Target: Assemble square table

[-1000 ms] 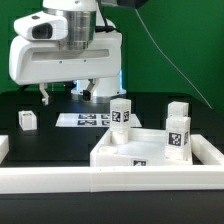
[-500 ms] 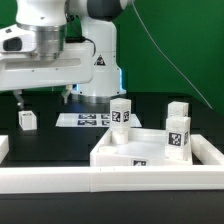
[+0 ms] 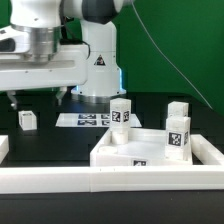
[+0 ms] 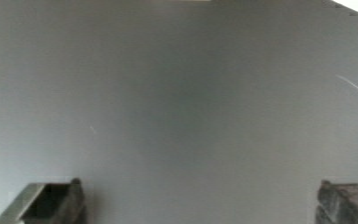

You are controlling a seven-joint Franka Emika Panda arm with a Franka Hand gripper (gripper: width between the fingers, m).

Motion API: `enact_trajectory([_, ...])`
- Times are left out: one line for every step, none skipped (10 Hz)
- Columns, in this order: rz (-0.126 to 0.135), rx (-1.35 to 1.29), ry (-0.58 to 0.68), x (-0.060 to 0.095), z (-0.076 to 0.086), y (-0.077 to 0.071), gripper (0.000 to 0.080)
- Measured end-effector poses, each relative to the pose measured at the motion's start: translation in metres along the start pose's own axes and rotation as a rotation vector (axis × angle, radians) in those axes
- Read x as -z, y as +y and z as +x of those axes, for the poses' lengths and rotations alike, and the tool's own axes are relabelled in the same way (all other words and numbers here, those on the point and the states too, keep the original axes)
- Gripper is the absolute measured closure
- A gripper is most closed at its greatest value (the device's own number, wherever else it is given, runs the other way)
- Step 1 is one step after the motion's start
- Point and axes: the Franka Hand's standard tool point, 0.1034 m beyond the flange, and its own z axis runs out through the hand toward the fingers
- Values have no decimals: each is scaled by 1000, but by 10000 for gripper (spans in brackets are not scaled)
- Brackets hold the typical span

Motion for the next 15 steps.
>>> enact_trajectory([-4, -18, -12, -4, -7, 7, 150])
enact_trajectory([1, -19, -20, -8, -12, 6, 150])
enact_trajectory([-2, -17, -21, -12, -17, 6, 150])
enact_trajectory([-1, -17, -21, -11, -15, 6, 150])
enact_trajectory([3, -18, -32, -11, -15, 4, 150])
enact_trajectory([6, -22, -41, -12, -16, 3, 150])
enact_trajectory([24, -31, -93, -14, -17, -1, 150])
enact_trajectory([25, -18, -136, -15, -15, -3, 150])
enact_trajectory([22, -24, -174, -19, -15, -6, 150])
enact_trajectory([35, -55, -248, -21, -17, -9, 150])
enact_trajectory([42, -45, -322, -22, -15, -8, 150])
enact_trajectory([43, -52, -361, -23, -15, -7, 150])
enact_trajectory([18, -81, -459, -26, -23, -2, 150])
enact_trajectory([21, -80, -541, -31, -30, 1, 150])
enact_trajectory([32, -82, -597, -34, -32, 0, 150])
